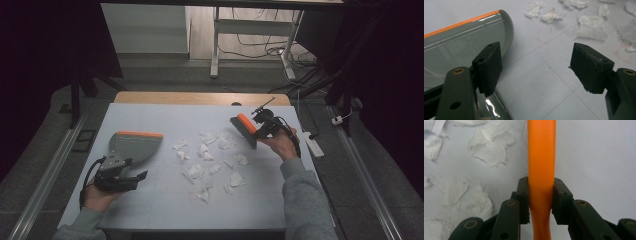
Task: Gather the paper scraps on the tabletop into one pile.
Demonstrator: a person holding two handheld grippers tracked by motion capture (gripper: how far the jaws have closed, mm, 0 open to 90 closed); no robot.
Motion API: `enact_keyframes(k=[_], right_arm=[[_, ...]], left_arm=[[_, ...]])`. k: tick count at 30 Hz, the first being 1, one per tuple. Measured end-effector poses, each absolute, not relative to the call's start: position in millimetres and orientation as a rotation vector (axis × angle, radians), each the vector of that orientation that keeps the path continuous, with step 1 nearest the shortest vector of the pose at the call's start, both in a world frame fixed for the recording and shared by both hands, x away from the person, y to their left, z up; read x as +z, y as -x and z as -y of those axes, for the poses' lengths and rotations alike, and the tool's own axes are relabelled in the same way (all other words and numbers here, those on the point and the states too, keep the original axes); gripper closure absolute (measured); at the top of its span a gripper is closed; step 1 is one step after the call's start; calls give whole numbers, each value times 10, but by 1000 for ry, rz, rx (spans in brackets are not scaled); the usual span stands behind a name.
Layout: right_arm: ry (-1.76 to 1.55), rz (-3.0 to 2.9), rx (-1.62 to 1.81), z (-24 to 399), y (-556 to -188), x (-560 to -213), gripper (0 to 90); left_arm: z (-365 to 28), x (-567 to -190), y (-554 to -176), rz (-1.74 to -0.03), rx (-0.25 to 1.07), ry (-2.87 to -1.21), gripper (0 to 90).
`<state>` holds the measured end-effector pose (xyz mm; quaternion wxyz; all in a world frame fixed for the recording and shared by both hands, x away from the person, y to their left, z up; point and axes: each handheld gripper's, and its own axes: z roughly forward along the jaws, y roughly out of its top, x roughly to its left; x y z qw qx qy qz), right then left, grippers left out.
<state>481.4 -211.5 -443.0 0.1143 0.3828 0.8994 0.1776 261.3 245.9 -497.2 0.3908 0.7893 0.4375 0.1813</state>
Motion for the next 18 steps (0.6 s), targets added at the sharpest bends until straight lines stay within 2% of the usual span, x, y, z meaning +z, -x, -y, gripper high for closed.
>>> enact_keyframes(k=[18], right_arm=[[-1032,-2720,357,1629,-5039,-4462,709]], left_arm=[[-2484,-4996,-2626,-1117,452,-2007,265]])
